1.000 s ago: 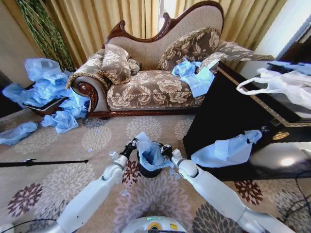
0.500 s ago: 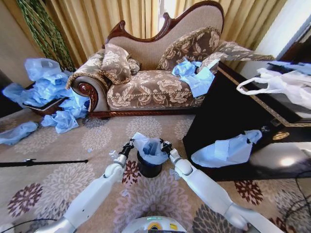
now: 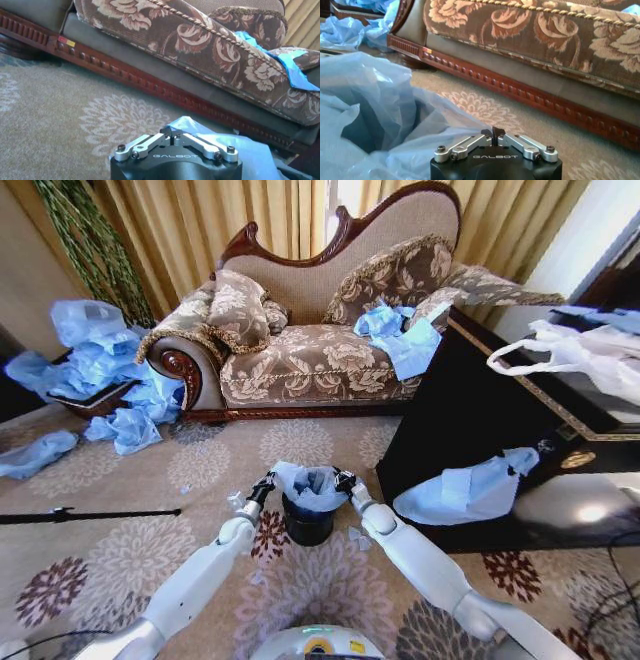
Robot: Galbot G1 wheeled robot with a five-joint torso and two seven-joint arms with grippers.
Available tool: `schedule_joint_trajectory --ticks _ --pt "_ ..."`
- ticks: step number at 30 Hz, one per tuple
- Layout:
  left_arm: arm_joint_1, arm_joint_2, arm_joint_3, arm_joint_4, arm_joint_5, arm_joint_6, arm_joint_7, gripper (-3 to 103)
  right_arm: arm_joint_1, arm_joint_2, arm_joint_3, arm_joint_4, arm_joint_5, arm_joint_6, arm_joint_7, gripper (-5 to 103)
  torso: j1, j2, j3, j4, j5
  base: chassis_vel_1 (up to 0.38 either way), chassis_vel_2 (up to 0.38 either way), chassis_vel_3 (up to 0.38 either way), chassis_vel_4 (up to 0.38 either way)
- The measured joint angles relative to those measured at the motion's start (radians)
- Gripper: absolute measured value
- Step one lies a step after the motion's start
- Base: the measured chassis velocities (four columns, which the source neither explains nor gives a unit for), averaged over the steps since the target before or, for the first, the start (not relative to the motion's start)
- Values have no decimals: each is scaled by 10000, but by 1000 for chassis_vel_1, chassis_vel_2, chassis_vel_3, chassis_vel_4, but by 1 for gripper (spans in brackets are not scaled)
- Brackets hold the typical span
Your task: Place a garbage bag over the trash bin.
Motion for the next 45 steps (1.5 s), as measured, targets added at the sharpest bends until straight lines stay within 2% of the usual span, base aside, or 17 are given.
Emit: schedule_joint_trajectory --ticks 9,17,23,34,45 --pt "-232 -126 242 405 253 119 5 0 50 35 292 -732 -85 1 -640 0 1 0 0 -2 -1 0 0 0 0" --pt "-211 93 285 585 341 117 18 0 -267 -328 325 -298 208 -204 -972 0 0 0 -1 -1 0 0 0 0 0" --pt "66 293 230 343 367 88 50 0 -748 -576 325 344 310 -260 -1001 0 0 0 -1 -1 1 0 0 0 0" --pt "749 681 262 -376 919 -64 287 0 -2025 -1012 496 1379 396 -329 -984 0 -1 0 -2 -1 0 0 0 0 0" --pt "1032 727 273 -295 938 -81 347 0 -2857 -1077 550 1741 425 -323 -941 0 -1 1 -1 0 0 0 0 0 0"
